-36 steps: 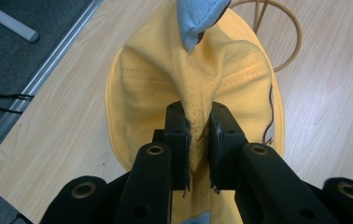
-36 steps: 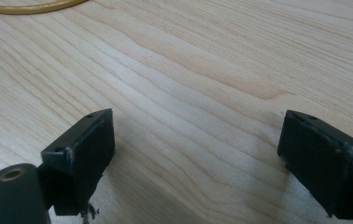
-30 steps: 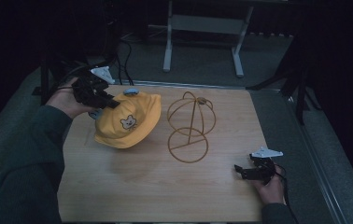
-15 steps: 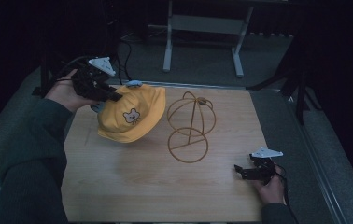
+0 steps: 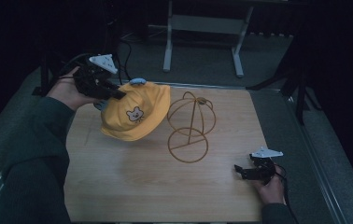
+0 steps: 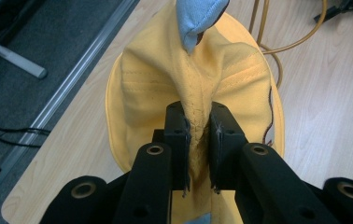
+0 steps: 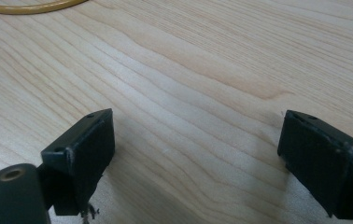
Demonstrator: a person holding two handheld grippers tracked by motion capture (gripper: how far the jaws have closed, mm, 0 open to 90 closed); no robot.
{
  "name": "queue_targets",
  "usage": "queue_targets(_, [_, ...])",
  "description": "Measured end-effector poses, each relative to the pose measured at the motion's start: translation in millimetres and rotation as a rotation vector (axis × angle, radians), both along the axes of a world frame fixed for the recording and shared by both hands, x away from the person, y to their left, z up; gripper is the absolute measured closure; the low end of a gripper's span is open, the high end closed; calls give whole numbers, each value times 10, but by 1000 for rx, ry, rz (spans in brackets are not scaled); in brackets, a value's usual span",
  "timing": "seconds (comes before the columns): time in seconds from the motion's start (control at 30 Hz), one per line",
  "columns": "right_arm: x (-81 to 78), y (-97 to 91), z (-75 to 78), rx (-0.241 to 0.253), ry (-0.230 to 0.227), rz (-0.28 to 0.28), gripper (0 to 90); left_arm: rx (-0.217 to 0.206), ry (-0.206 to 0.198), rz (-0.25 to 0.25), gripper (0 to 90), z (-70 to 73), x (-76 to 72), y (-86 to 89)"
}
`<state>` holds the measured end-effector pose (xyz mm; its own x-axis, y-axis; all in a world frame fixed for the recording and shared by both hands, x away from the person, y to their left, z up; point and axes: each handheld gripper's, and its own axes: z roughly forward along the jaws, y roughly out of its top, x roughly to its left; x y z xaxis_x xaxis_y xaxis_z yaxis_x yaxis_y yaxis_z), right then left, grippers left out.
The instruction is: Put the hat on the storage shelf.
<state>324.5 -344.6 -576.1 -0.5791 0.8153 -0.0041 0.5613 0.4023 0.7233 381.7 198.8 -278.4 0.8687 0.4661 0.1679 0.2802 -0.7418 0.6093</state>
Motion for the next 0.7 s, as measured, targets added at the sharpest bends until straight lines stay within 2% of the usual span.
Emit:
queue_targets(0.23, [1, -2, 0, -2, -1, 2, 110, -31, -3, -18, 797, 43, -21, -2])
queue_targets(0.7, [1, -2, -1, -2, -2, 2, 110, -59, -5, -29, 797, 84, 7, -7])
